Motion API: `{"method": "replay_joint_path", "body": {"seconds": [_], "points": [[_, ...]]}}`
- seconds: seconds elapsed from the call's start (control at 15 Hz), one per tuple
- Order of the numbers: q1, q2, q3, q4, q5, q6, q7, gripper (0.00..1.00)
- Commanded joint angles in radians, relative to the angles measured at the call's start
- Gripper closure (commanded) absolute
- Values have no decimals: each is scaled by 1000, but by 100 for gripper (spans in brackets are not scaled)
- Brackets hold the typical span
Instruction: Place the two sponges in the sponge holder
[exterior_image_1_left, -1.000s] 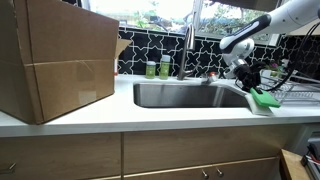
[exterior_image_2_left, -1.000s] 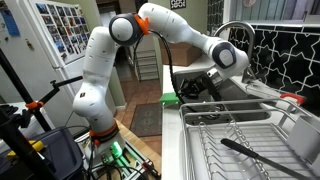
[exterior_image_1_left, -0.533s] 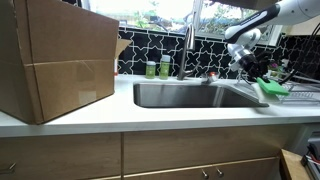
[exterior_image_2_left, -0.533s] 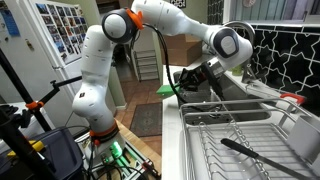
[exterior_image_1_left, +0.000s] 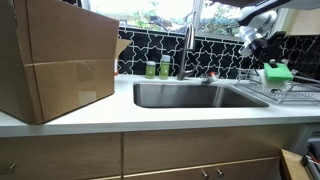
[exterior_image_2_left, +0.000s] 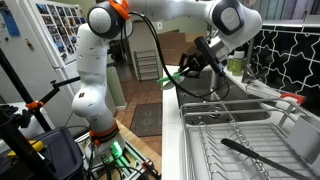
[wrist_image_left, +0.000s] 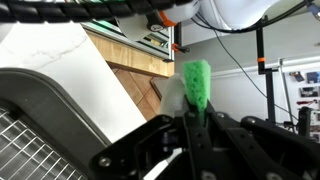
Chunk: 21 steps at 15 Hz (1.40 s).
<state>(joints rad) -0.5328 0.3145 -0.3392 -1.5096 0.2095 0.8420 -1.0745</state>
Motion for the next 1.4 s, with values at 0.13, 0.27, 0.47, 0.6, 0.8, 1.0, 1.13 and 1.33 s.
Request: {"method": "replay_joint_path", "body": {"seconds": [0.13, 0.27, 0.47, 0.6, 0.8, 1.0, 1.13, 1.33], "points": [[-31, -45, -3, 47, 19, 0, 128, 93], [-36, -73, -12, 62, 32, 0, 169, 93], [-37, -81, -14, 63, 35, 0, 180, 93], [-37, -78, -13, 63, 36, 0, 181, 93], [-52, -66, -38, 100, 118, 3, 284, 95], [-80, -42, -53, 180, 216, 13, 432, 94], [-101, -27, -61, 228, 265, 36, 522, 94], [-146, 20, -58, 314, 322, 99, 644, 94]]}}
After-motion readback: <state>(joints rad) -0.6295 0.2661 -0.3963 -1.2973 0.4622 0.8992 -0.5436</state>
